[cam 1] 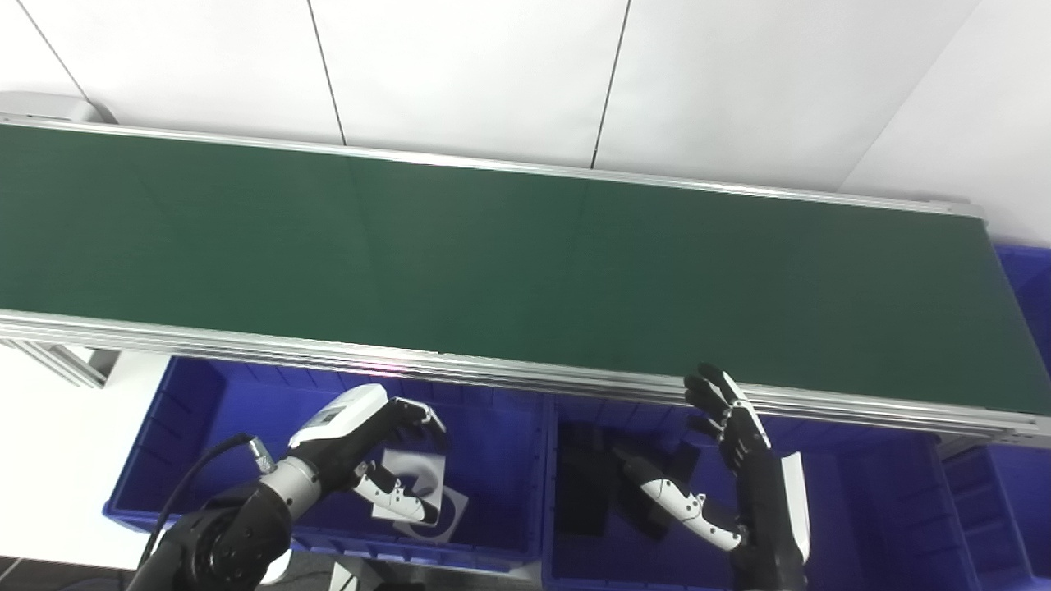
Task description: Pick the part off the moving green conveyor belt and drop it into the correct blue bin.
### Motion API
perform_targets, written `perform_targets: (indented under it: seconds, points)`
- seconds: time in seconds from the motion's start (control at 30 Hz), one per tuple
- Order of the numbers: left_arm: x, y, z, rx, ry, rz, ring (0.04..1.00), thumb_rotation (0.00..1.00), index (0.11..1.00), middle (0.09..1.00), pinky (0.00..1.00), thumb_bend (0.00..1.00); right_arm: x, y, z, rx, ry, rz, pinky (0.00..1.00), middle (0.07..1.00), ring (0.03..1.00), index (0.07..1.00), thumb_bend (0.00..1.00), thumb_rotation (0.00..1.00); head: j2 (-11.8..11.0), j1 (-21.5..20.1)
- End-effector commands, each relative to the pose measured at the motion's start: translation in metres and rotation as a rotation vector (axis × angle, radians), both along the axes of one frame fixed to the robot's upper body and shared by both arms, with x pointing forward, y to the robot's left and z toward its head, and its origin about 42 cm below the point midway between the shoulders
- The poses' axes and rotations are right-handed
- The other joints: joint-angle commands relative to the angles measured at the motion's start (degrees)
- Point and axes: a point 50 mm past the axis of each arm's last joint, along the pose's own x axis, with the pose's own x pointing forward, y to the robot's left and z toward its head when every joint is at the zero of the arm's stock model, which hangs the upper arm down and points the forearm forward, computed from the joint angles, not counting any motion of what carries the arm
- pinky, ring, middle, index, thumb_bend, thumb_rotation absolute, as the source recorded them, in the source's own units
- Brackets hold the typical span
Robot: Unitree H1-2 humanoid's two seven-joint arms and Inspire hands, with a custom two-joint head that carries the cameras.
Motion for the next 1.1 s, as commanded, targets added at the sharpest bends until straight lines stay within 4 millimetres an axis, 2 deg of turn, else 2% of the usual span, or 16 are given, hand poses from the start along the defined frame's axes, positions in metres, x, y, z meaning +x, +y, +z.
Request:
perform_targets:
  seconds: [0.0,0.17,0.27,0.47,0.6,0.77,0.93,1.07]
  points:
    - [0.006,-0.001,0.014,-0.002,-0.047,-0.013,0.899,0.3,0.884,0.984,0.68,0.8,0.0,0.002,0.01,0.009,-0.05,0.002,0.74,0.831,0.824,0.871,0.68,0.22,-0.11,-0.12]
    - [0.005,0.0,0.016,-0.022,-0.046,-0.022,0.943,0.39,0.91,1.0,0.72,0.88,0.0,0.002,0.01,-0.001,-0.055,0.001,0.75,0.828,0.821,0.869,0.68,0.23,-0.33,-0.37]
    - [0.002,0.001,0.02,-0.089,-0.066,-0.023,0.932,0.39,0.891,0.991,0.73,0.9,-0.001,0.003,0.01,0.005,-0.051,0.003,0.76,0.831,0.821,0.872,0.67,0.23,-0.36,-0.54]
    - [-0.003,0.0,0.026,-0.442,-0.075,-0.019,0.884,0.36,0.842,0.909,0.8,0.87,-0.003,0.001,0.011,-0.002,-0.035,0.0,0.75,0.826,0.823,0.871,0.68,0.27,-0.37,-1.29]
    - [-0.007,-0.004,0.028,-0.642,-0.106,-0.02,0.879,0.36,0.843,0.889,0.83,0.86,-0.004,0.001,0.012,-0.002,-0.036,0.002,0.77,0.828,0.833,0.871,0.69,0.27,0.01,-1.84]
    - [-0.013,-0.013,0.025,-0.89,-0.108,0.021,0.896,0.37,0.865,0.908,0.84,0.86,-0.004,0.0,0.012,0.008,-0.038,0.007,0.77,0.831,0.837,0.873,0.7,0.27,0.33,-2.5]
    - [-0.018,-0.016,0.018,-0.971,-0.123,0.098,0.909,0.43,0.884,0.921,0.87,0.89,-0.004,0.0,0.013,0.011,-0.035,0.014,0.77,0.83,0.835,0.877,0.72,0.29,0.41,-2.81]
    - [-0.021,-0.016,0.009,-1.002,-0.123,0.146,0.912,0.44,0.882,0.917,0.88,0.89,-0.005,-0.001,0.014,0.01,-0.032,0.018,0.77,0.833,0.834,0.879,0.73,0.29,0.41,-3.25]
